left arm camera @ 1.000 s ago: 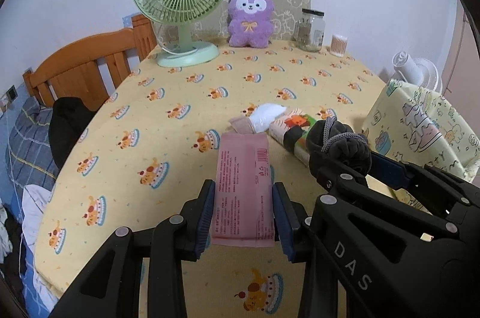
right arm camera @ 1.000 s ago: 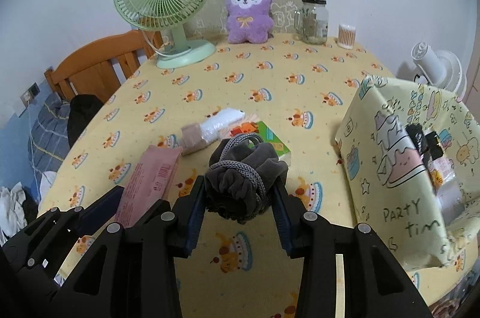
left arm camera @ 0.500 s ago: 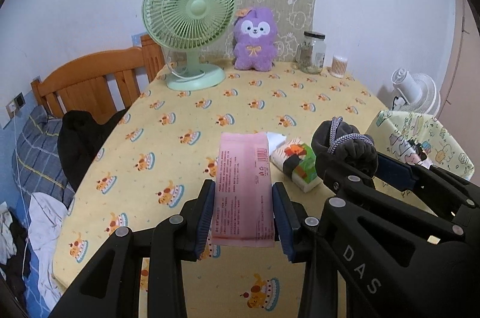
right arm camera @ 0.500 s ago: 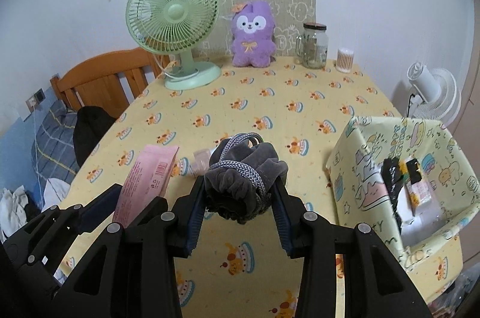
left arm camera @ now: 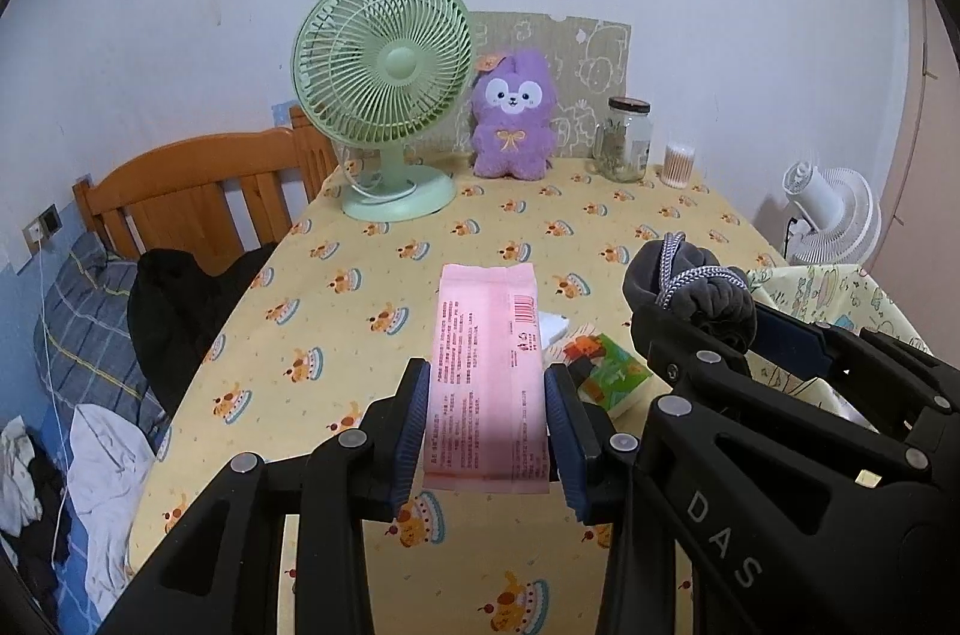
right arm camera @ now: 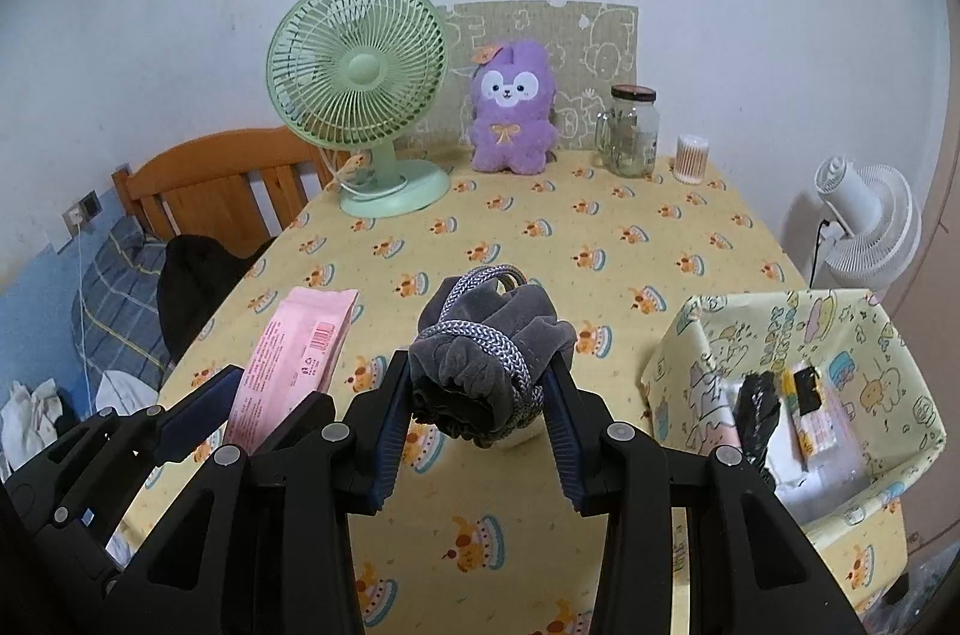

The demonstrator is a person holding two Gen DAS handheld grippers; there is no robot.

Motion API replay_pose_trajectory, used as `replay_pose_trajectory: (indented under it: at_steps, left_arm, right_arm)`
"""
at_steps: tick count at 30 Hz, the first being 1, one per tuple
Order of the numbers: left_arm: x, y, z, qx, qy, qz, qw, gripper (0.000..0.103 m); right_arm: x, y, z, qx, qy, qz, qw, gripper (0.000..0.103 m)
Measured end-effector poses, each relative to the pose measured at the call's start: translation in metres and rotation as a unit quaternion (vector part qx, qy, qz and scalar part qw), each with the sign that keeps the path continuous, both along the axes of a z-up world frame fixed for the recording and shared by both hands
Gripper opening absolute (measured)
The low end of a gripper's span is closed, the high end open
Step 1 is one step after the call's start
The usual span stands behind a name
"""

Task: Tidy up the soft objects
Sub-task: 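Carry the pink packet and gray loofah over the patterned box with both tools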

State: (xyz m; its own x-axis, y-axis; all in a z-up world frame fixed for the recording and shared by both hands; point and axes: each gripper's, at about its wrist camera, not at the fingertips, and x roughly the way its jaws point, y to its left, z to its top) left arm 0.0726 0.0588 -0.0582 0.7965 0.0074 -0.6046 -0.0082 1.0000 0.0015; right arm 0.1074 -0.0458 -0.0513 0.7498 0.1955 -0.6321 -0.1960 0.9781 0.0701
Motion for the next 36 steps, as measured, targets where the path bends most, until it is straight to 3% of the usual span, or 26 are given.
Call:
replay_pose_trajectory:
  at_steps: [16,36]
  left_arm:
    - [0.005,-0.026,0.017,0.003,-0.015,0.001,0.9999,0.039]
    - [0.011,-0.071,0.033,0.003,-0.032,-0.032,0.9990,0.039]
  right_arm:
    - [0.005,-0.025,0.017,0.003,-0.017,0.002,1.000,0.045]
    - [0.006,-0.071,0.035,0.004,-0.037,-0.013,0.999,0.045]
